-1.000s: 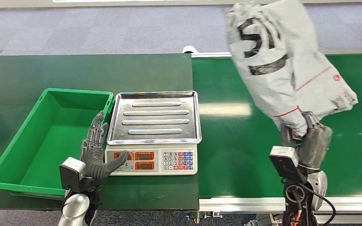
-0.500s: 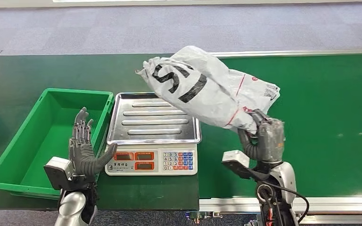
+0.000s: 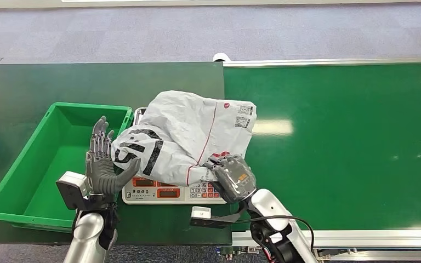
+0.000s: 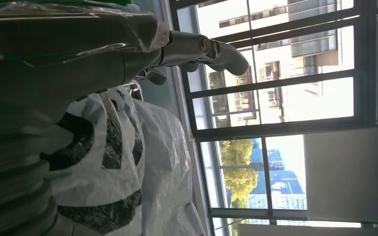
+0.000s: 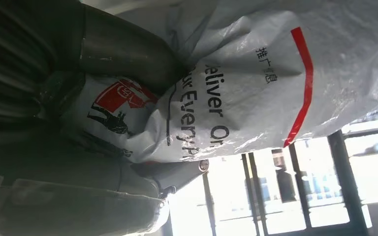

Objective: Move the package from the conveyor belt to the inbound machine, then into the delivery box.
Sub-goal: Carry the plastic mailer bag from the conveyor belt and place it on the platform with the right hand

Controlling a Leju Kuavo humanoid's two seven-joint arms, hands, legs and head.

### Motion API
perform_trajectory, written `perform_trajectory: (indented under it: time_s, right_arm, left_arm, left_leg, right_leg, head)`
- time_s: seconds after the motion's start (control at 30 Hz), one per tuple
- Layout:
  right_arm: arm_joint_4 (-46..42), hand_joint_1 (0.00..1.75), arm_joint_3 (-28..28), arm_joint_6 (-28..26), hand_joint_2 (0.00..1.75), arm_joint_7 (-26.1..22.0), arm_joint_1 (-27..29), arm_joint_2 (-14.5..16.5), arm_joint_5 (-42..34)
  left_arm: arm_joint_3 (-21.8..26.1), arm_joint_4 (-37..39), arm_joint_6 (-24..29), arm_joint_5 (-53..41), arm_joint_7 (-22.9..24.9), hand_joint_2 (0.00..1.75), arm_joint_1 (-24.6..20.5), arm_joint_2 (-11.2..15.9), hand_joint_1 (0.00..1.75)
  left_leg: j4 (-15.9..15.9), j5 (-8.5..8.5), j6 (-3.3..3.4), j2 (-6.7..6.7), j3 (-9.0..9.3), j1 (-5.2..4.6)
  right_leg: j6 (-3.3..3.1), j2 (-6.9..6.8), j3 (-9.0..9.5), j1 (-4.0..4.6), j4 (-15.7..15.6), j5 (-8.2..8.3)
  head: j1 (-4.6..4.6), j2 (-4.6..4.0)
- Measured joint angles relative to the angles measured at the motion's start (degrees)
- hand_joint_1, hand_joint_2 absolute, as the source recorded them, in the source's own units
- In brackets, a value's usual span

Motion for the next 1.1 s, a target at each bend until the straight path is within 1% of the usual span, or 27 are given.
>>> perform_trajectory:
  time_s: [0.07, 0.17, 0.23, 0.3, 0.33, 0.37, 0.43, 0.47, 0.5, 0.57, 0.6, 0.67, 0.73, 0.87, 0.97, 1.1]
  right_arm:
    - [1.7, 1.75, 2.3, -0.7, 1.75, 0.1, -1.2, 0.0, 0.5]
    - [3.7, 1.75, 4.8, -4.2, 1.75, -0.3, -2.8, -0.1, -1.0]
    - [4.2, 1.75, 5.6, -6.2, 1.75, -0.4, -3.6, -0.2, -2.5]
    - [4.3, 1.75, 5.9, -7.1, 1.75, -0.2, -4.4, -0.4, -3.7]
    - [4.3, 1.65, 6.0, -7.2, 1.75, 0.0, -4.7, -0.4, -4.2]
    - [4.3, 1.3, 6.1, -7.2, 1.75, 0.3, -4.9, -0.5, -4.7]
    - [4.3, 0.45, 6.1, -7.2, 1.75, 1.0, -5.2, -0.5, -5.5]
    - [4.3, 0.11, 6.1, -7.2, 1.31, 1.3, -5.3, -0.5, -6.0]
    - [4.3, 0.03, 6.0, -7.2, 0.87, 1.7, -5.3, -0.5, -6.5]
    - [4.1, 0.0, 5.4, -7.7, 0.0, 2.2, -5.2, -0.5, -8.9]
    - [3.9, 0.0, 4.8, -8.0, 0.0, 1.9, -5.0, -0.5, -11.2]
    - [2.6, 0.0, 3.2, -7.7, 0.0, 0.3, -4.1, -0.6, -18.2]
    - [0.5, 0.0, 1.2, -5.1, 0.0, -1.8, -2.6, -0.7, -25.6]
    - [-3.1, 0.0, -2.2, 4.2, 1.75, -3.5, 0.6, -1.2, -34.8]
    - [-4.5, 0.0, -4.2, 10.0, 1.75, -4.2, 3.0, -1.6, -40.3]
    - [-5.8, 0.0, -6.7, 15.0, 1.75, -5.5, 6.0, -2.1, -47.3]
  left_arm:
    - [-0.3, 0.6, -0.1, 0.3, 0.0, 1.75, -0.3, 0.0, 0.0]
    - [-0.6, 1.6, -0.3, 0.8, 0.0, 1.75, -0.8, 0.1, 0.0]
    - [-0.8, 2.2, -0.3, 1.1, 0.0, 1.75, -0.9, 0.1, 0.0]
    - [-1.0, 2.6, -0.3, 1.3, -0.1, 1.75, -0.9, 0.2, 0.0]
    - [-1.1, 2.8, -0.2, 1.4, -0.1, 1.75, -0.9, 0.2, 0.0]
    - [-1.1, 2.9, -0.1, 1.5, -0.1, 1.75, -0.9, 0.3, 0.0]
    - [-1.2, 3.1, 0.1, 1.6, -0.1, 1.75, -0.9, 0.3, 0.0]
    - [-1.2, 3.1, 0.2, 1.6, -0.1, 1.75, -0.9, 0.3, 0.0]
    - [-1.2, 3.1, 0.3, 1.7, 0.0, 1.75, -0.9, 0.3, 0.0]
    - [-1.2, 3.1, 0.5, 1.7, 0.0, 1.75, -0.9, 0.4, 0.0]
    - [-1.2, 3.0, 0.4, 1.7, 0.0, 1.75, -0.8, 0.4, 0.0]
    - [-1.2, 2.6, 0.4, 1.6, 0.0, 1.75, -0.4, 0.4, 0.0]
    - [-1.2, 2.1, 0.4, 1.5, 0.0, 1.75, 0.1, 0.4, 0.0]
    - [-1.2, 1.6, -0.2, 1.7, 0.0, 1.75, 1.0, 0.5, 0.0]
    - [-1.4, 1.6, -0.7, 1.7, -0.3, 1.75, 1.4, 0.6, 0.0]
    - [-1.8, 1.6, -0.4, 1.6, -0.4, 1.75, 2.0, 0.7, 0.0]
  left_leg:
    - [0.0, 0.0, 0.0, 0.01, 0.0, 0.0]
    - [0.0, 0.0, 0.0, 0.02, 0.01, 0.0]
    - [0.0, 0.0, 0.0, 0.03, 0.01, 0.0]
    - [0.0, 0.0, 0.0, 0.03, 0.01, 0.0]
    - [0.0, 0.0, 0.0, 0.02, 0.0, 0.0]
    - [0.0, 0.0, 0.0, 0.02, 0.0, 0.0]
    - [0.0, 0.0, 0.0, 0.02, 0.0, 0.0]
    - [0.0, 0.0, 0.0, 0.02, 0.0, 0.0]
    - [0.0, 0.0, 0.0, 0.02, 0.0, 0.0]
    - [0.0, 0.0, 0.0, 0.01, 0.0, 0.0]
    - [0.0, 0.0, 0.0, 0.01, 0.0, 0.0]
    - [0.0, 0.0, 0.0, 0.01, 0.0, 0.0]
    - [0.0, -0.01, 0.0, 0.0, 0.0, 0.0]
    - [0.0, -0.03, 0.0, 0.01, -0.01, 0.0]
    - [0.0, -0.04, -0.01, 0.0, -0.01, 0.0]
    - [0.0, -0.04, -0.01, 0.0, -0.01, 0.0]
  right_leg:
    - [0.0, 0.0, 0.0, 0.0, 0.0, 0.0]
    - [0.0, 0.0, -0.01, 0.0, 0.0, 0.0]
    - [0.0, 0.0, 0.0, 0.0, 0.0, 0.0]
    - [0.0, 0.0, 0.0, 0.0, 0.0, 0.0]
    - [0.0, 0.0, 0.0, 0.0, 0.0, 0.0]
    - [0.0, 0.0, 0.0, 0.0, 0.0, 0.0]
    - [0.0, 0.0, -0.01, 0.0, 0.0, 0.0]
    - [0.0, 0.0, -0.01, 0.0, 0.0, 0.0]
    - [0.0, 0.0, -0.01, 0.0, 0.0, 0.0]
    - [0.0, 0.0, -0.02, 0.0, 0.0, 0.0]
    - [0.0, 0.0, -0.01, 0.0, 0.0, 0.0]
    - [0.0, 0.0, -0.01, 0.0, 0.0, 0.0]
    - [0.0, 0.0, -0.01, 0.0, 0.0, 0.0]
    - [0.0, 0.0, -0.02, -0.01, 0.0, 0.0]
    - [0.0, 0.0, -0.02, -0.01, 0.0, 0.0]
    - [0.0, 0.0, -0.02, -0.01, 0.0, 0.0]
  head:
    - [0.0, 0.0]
    - [0.0, 0.0]
    - [0.01, 0.0]
    - [0.01, 0.0]
    - [0.01, -0.01]
    - [0.01, -0.01]
    - [0.01, -0.01]
    - [0.0, 0.0]
    - [0.0, 0.0]
    - [0.0, 0.0]
    - [0.0, 0.0]
    - [0.0, 0.0]
    - [0.0, 0.0]
    - [0.0, 0.0]
    - [0.0, 0.0]
    - [0.0, 0.0]
